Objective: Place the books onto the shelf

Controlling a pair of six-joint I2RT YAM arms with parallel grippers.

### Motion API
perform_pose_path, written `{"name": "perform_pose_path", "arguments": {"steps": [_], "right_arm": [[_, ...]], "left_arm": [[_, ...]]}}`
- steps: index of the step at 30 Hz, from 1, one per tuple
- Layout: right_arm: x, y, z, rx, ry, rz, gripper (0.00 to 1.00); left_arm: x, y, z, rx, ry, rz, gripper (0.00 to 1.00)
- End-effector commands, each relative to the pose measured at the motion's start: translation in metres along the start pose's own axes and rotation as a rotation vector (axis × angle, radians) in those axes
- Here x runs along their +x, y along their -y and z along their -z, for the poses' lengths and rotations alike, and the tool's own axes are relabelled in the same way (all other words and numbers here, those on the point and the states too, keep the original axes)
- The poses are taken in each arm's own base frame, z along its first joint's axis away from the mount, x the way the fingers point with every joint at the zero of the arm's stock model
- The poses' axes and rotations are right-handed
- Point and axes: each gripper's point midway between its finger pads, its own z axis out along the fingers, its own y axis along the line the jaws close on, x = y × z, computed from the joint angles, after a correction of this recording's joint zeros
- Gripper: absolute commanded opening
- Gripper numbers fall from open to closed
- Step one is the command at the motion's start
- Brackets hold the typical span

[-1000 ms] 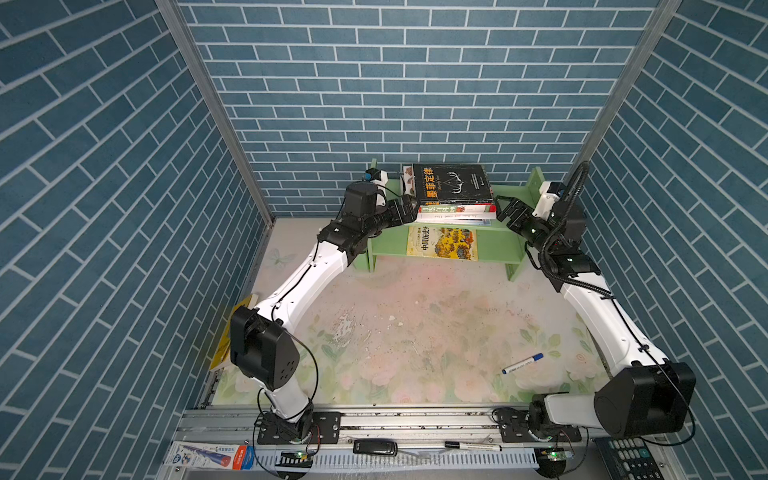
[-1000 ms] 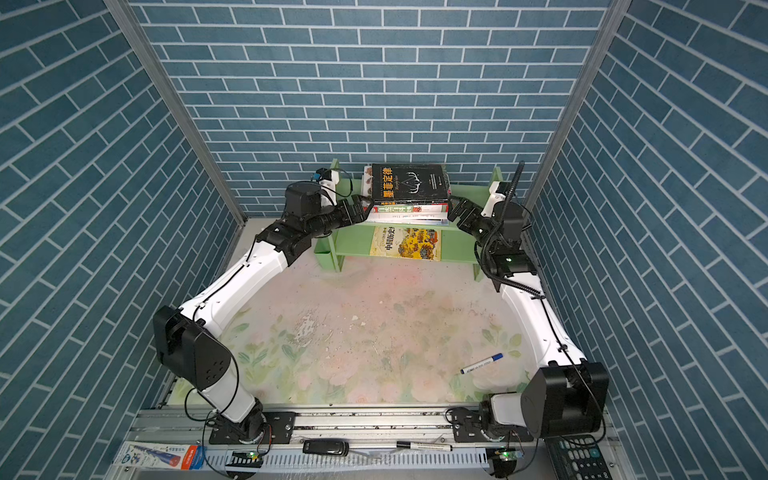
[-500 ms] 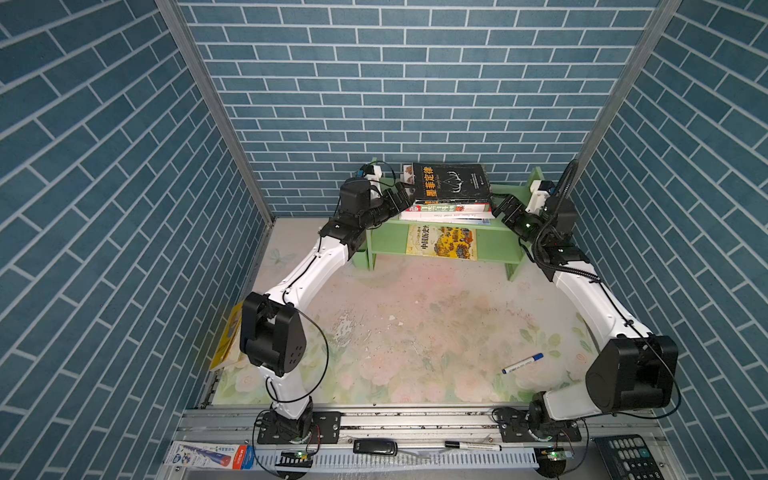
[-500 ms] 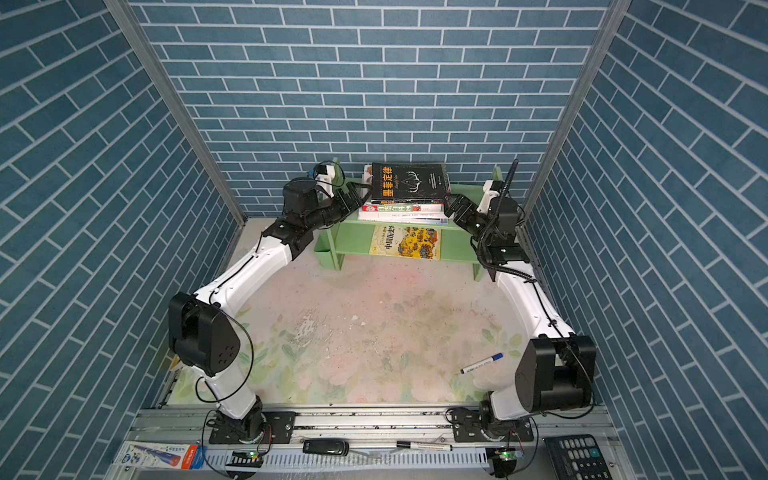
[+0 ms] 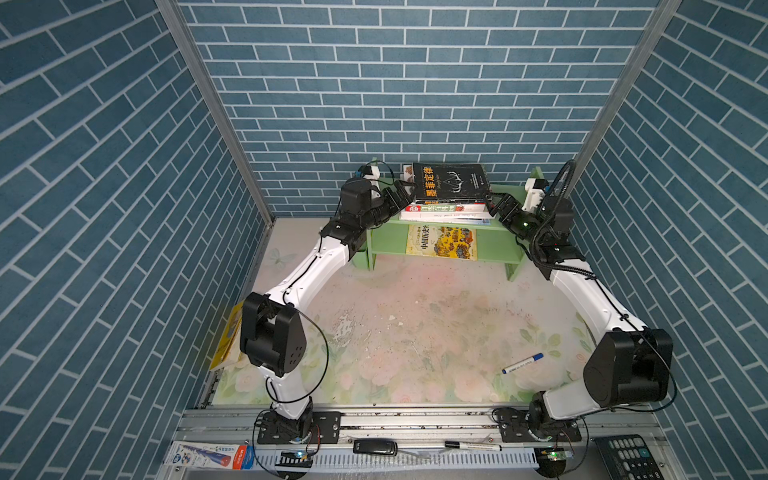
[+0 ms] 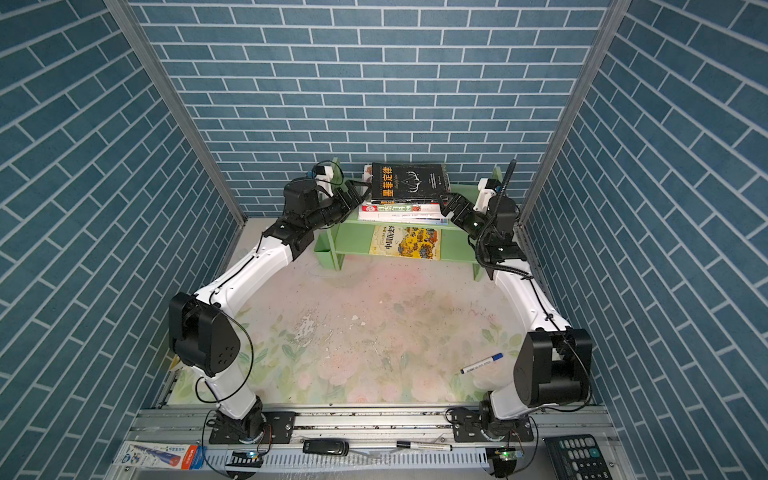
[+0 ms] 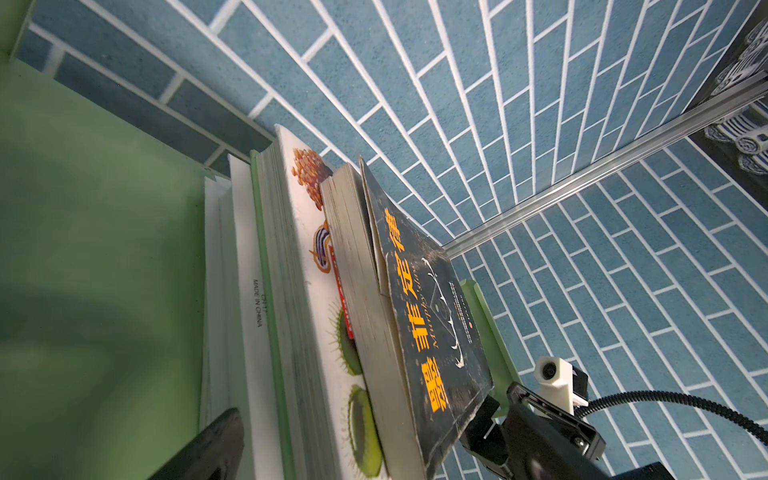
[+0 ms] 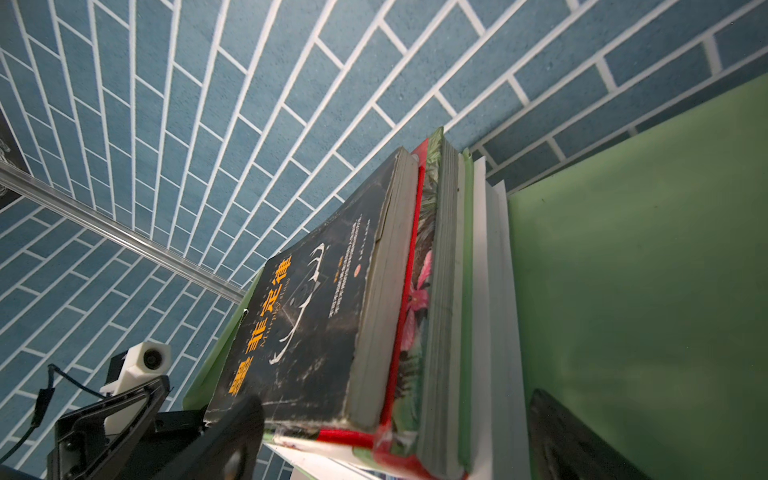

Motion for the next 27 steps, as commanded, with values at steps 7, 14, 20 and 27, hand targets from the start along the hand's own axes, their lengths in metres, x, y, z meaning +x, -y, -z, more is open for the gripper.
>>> {"name": "perform_pose_path", "arguments": {"steps": [7,14,20,27], "right_arm": [[0.021,-0.015,-0.001,-0.069,-0.092,-0.014,0.99],[0.028,-0.024,0.001,-0.117,-0.135,0.009,0.95],[0.037,-0.032,0.004,-0.149,-0.196,0.038,0.93],[0.042,-0.041,0.009,-0.191,-0.221,0.071,0.93]], "left_arm": [[-0.001,0.01,-0.002,0.024,0.009,0.002,1.0],[0.003,0.01,-0.004,0.027,-0.009,0.006,1.0],[0.005,0.011,-0.007,0.04,-0.025,0.017,1.0],[0.005,0.014,-0.006,0.051,-0.023,0.019,1.0]]}}
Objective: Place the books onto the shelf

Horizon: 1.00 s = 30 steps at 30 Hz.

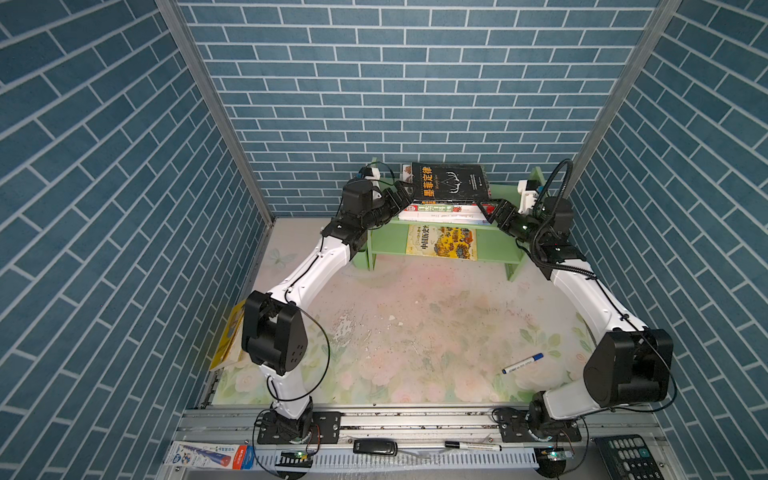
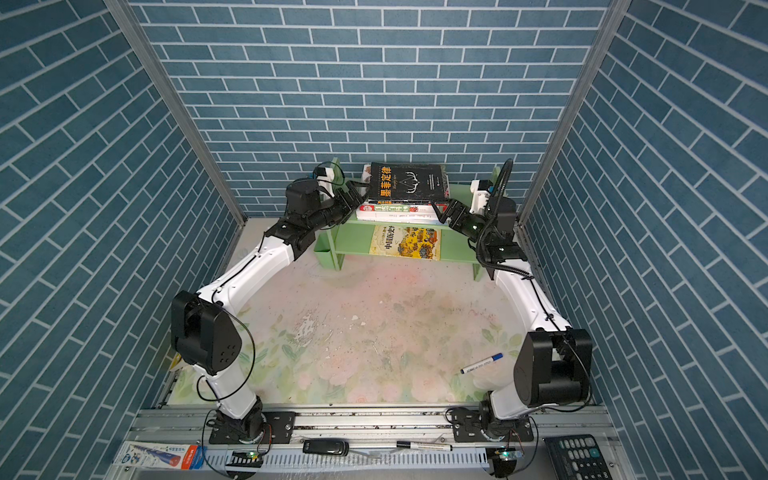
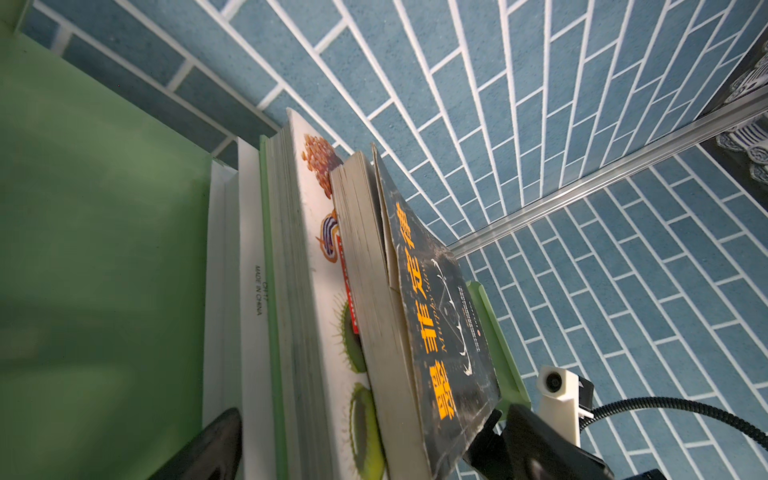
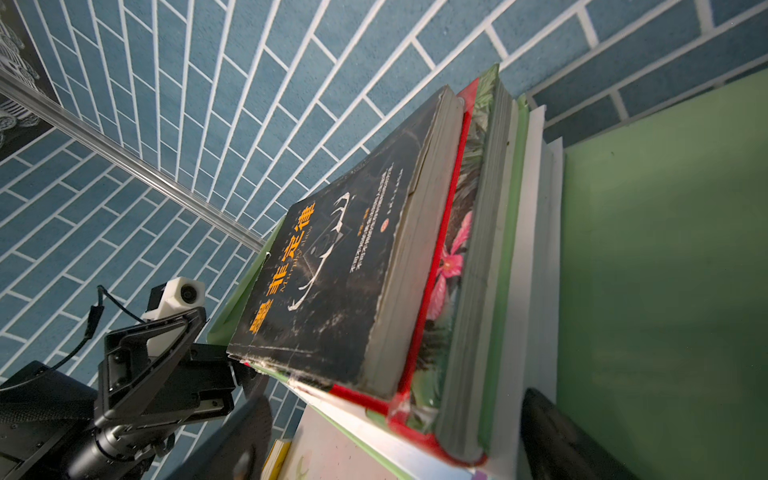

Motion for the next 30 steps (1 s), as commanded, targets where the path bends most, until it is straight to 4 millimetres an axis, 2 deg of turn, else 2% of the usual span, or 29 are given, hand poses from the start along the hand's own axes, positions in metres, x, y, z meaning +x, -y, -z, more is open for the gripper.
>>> {"name": "perform_pose_path", "arguments": {"steps": [1,10,20,30], "right_arm": [[0.017,-0.03,0.003,-0.103,-0.093,0.026,0.93],[0.027,-0.038,0.001,-0.127,-0.13,0.048,0.92],[0.027,-0.038,-0.001,-0.115,-0.123,0.052,0.92],[0.032,-0.05,0.0,-0.151,-0.139,0.076,0.91]], "left_arm": [[0.001,0.017,-0.002,0.058,-0.012,-0.01,1.0],[0.001,0.015,-0.001,0.054,-0.01,-0.009,1.0],[0.002,0.018,0.006,0.068,0.002,-0.007,1.0],[0.006,0.019,0.009,0.088,-0.002,0.007,1.0]]}}
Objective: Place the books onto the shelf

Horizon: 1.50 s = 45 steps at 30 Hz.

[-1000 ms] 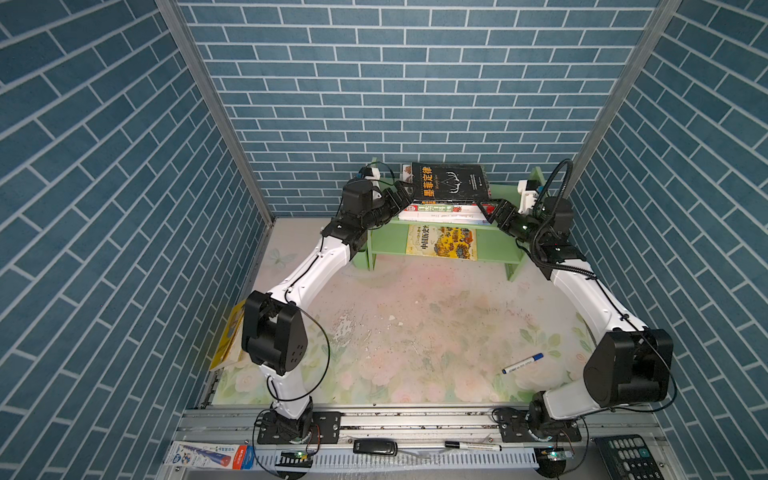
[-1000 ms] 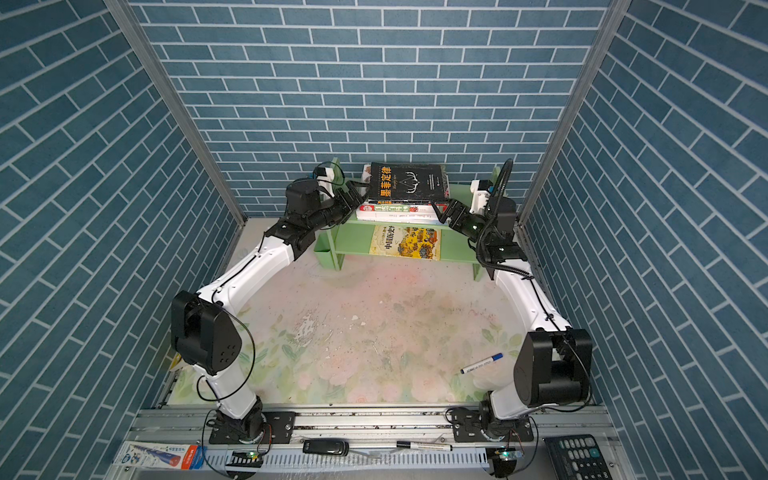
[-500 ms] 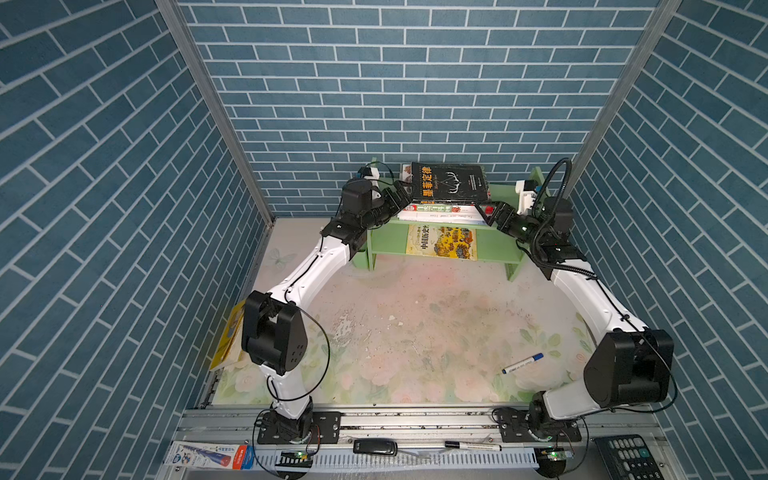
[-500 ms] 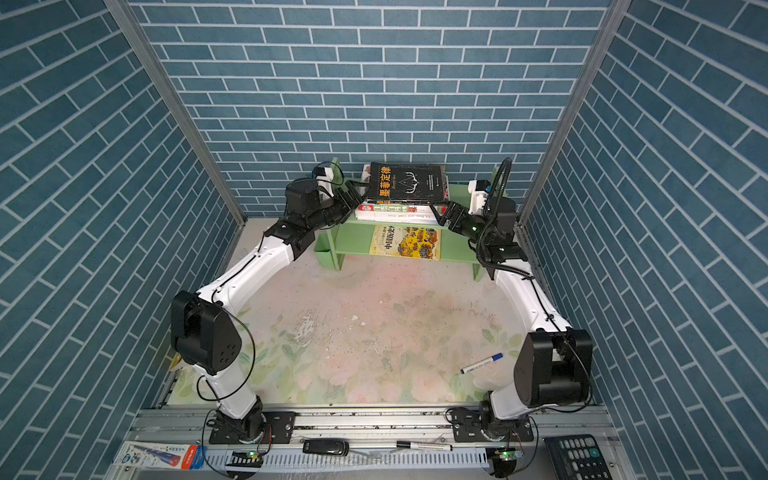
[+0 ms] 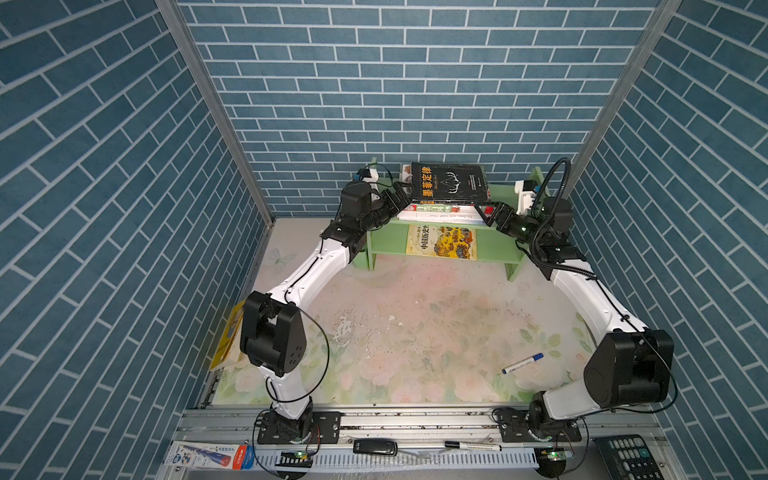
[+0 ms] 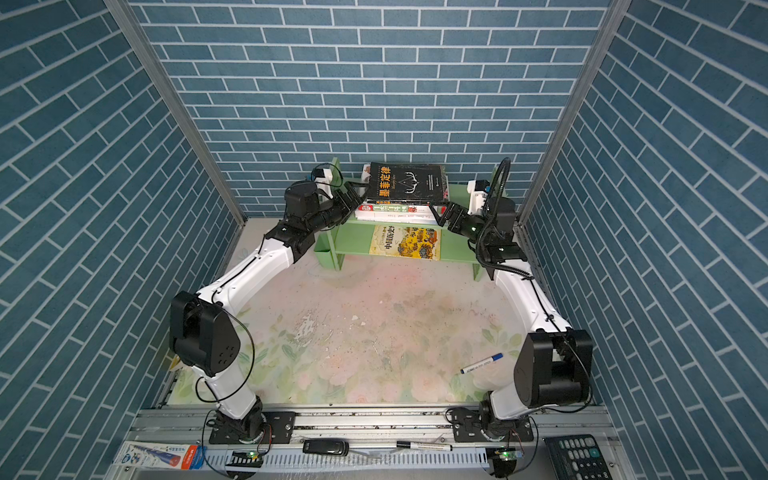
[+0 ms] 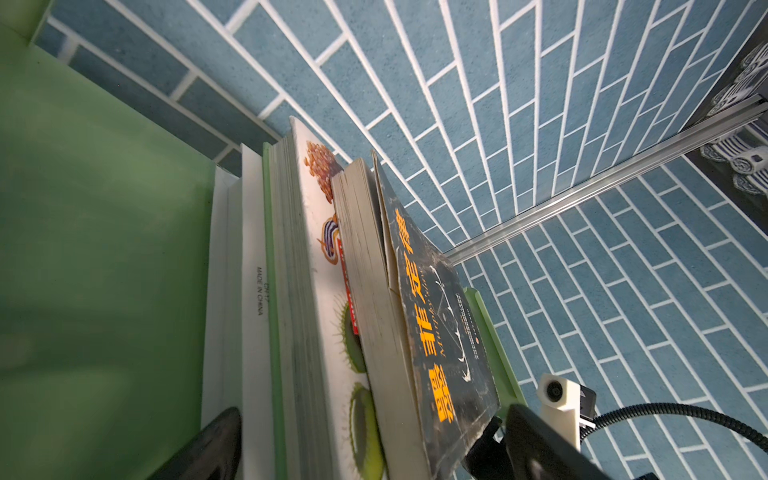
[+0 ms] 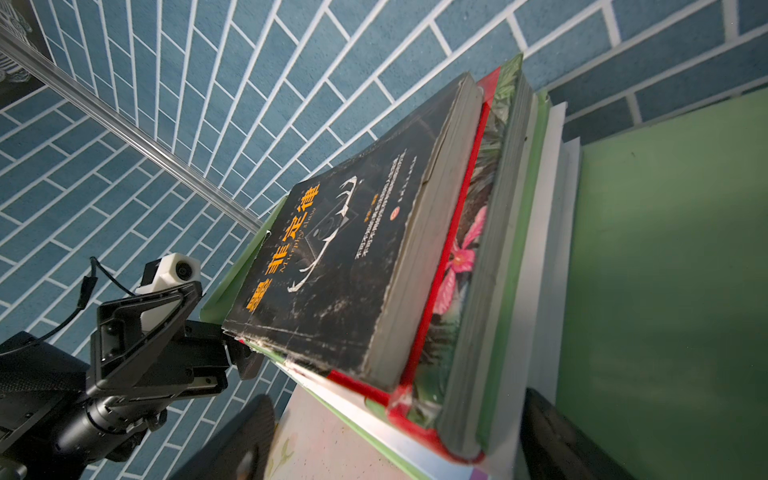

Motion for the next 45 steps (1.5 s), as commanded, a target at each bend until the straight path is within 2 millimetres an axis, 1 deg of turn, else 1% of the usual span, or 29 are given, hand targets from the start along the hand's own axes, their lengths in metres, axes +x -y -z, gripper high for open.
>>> {"name": "perform_pose_path", "arguments": {"steps": [1,4,22,25,28,33,37,40,44,45], "right_arm": [[0.022,-0.049,-0.001,-0.149,-0.107,0.016,0.91],[0.024,-0.05,-0.001,-0.15,-0.112,0.019,0.91],[0.023,-0.038,-0.001,-0.086,-0.089,0.01,0.91],[0.022,-0.036,-0.001,-0.069,-0.081,0.011,0.93],[0.018,-0.036,0.002,-0.053,-0.064,0.021,0.94],[0.006,-0.039,0.015,0.014,-0.035,0.058,0.95],[-0.005,-0.045,0.03,0.067,0.001,0.083,0.95],[-0.009,-0.048,0.042,0.102,0.028,0.072,0.95],[-0.01,-0.067,0.062,0.071,0.046,0.088,0.96],[-0.011,-0.069,0.066,0.075,0.048,0.096,0.96]], "left_arm": [[0.006,0.023,0.008,0.071,-0.025,0.001,1.0],[0.007,0.023,0.009,0.071,-0.025,0.0,1.0],[0.008,0.022,0.012,0.061,-0.023,-0.003,1.0],[0.007,0.022,0.013,0.051,-0.018,-0.015,1.0],[0.002,0.027,0.02,0.04,0.001,-0.049,1.0],[-0.008,0.038,0.036,0.01,0.031,-0.125,1.0],[-0.016,0.042,0.056,-0.034,0.077,-0.169,1.0],[-0.021,0.042,0.075,-0.08,0.114,-0.198,1.0],[-0.023,0.052,0.108,-0.098,0.159,-0.265,1.0],[-0.024,0.054,0.116,-0.107,0.169,-0.282,1.0]]}}
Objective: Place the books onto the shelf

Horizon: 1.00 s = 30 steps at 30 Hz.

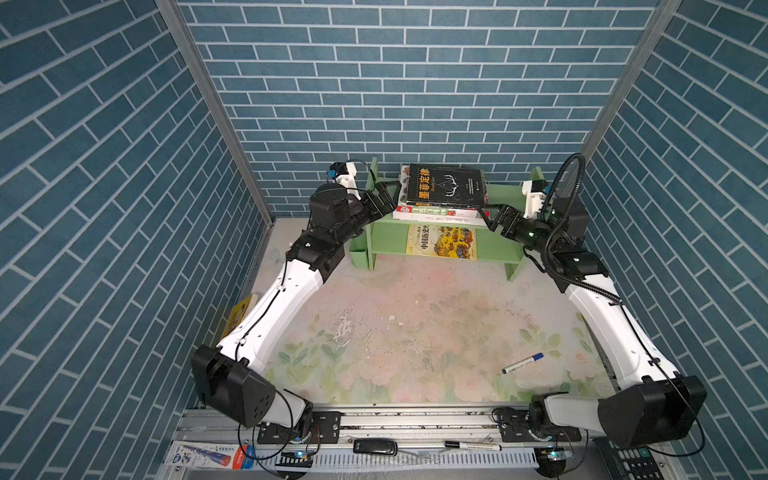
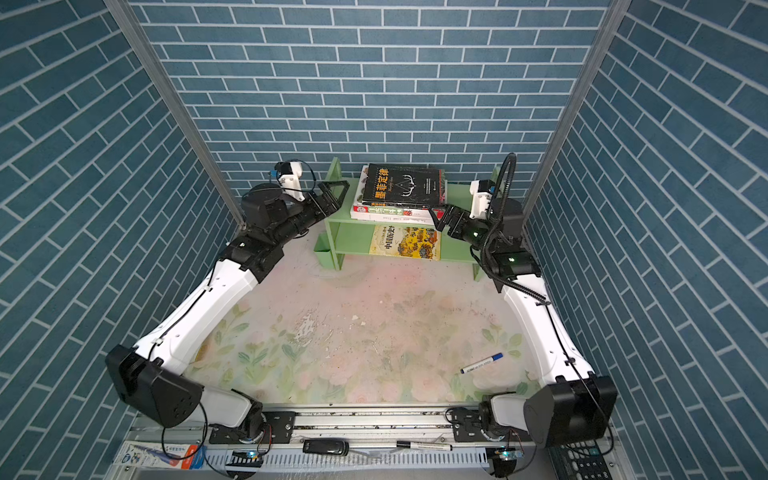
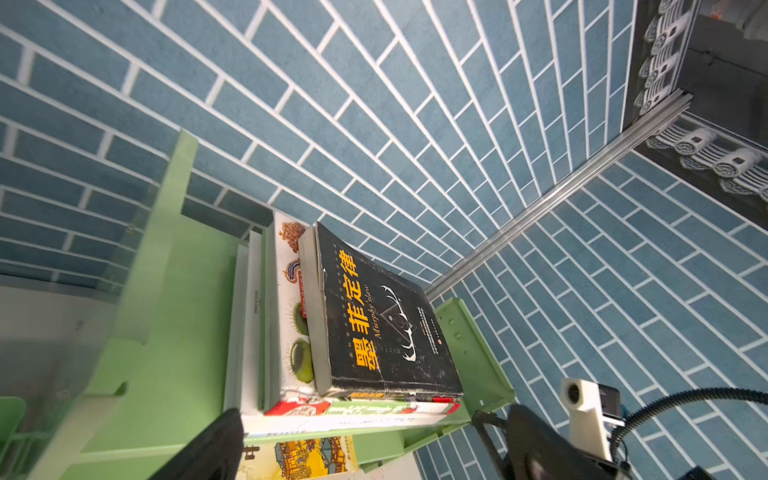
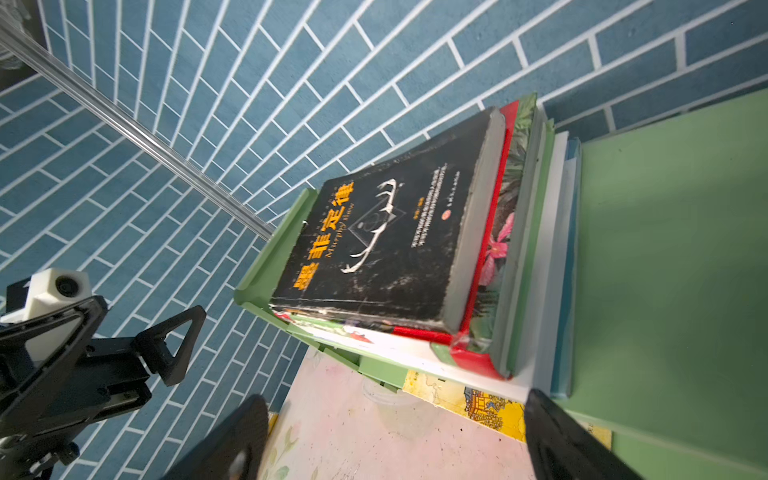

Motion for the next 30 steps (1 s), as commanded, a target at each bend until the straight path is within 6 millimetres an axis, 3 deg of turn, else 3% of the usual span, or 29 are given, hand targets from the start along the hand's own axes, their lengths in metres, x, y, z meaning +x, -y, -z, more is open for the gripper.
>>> {"name": "perform_pose_path", "arguments": {"steps": [1,6,10,15,20,30], "right_arm": [[-0.009,-0.016,0.021,0.007,0.029,0.054,0.96],[-0.007,-0.007,0.022,0.054,0.022,0.06,0.97],[-0.003,0.0,0.009,0.048,0.006,0.023,0.97],[-0.002,0.009,-0.007,0.042,-0.001,-0.009,0.97],[0.003,0.008,-0.023,-0.003,-0.027,-0.022,0.97],[0.006,0.011,-0.033,-0.027,-0.039,-0.018,0.97]], "left_arm": [[-0.001,-0.007,0.022,-0.068,0.014,-0.09,1.0],[0.006,-0.008,0.043,-0.081,-0.002,-0.126,1.0],[0.02,-0.013,0.04,-0.072,-0.036,-0.094,1.0],[0.031,-0.014,0.02,-0.039,-0.074,-0.061,1.0],[0.041,-0.014,-0.012,0.013,-0.126,0.001,1.0],[0.051,-0.025,-0.052,0.024,-0.151,0.079,1.0]]}}
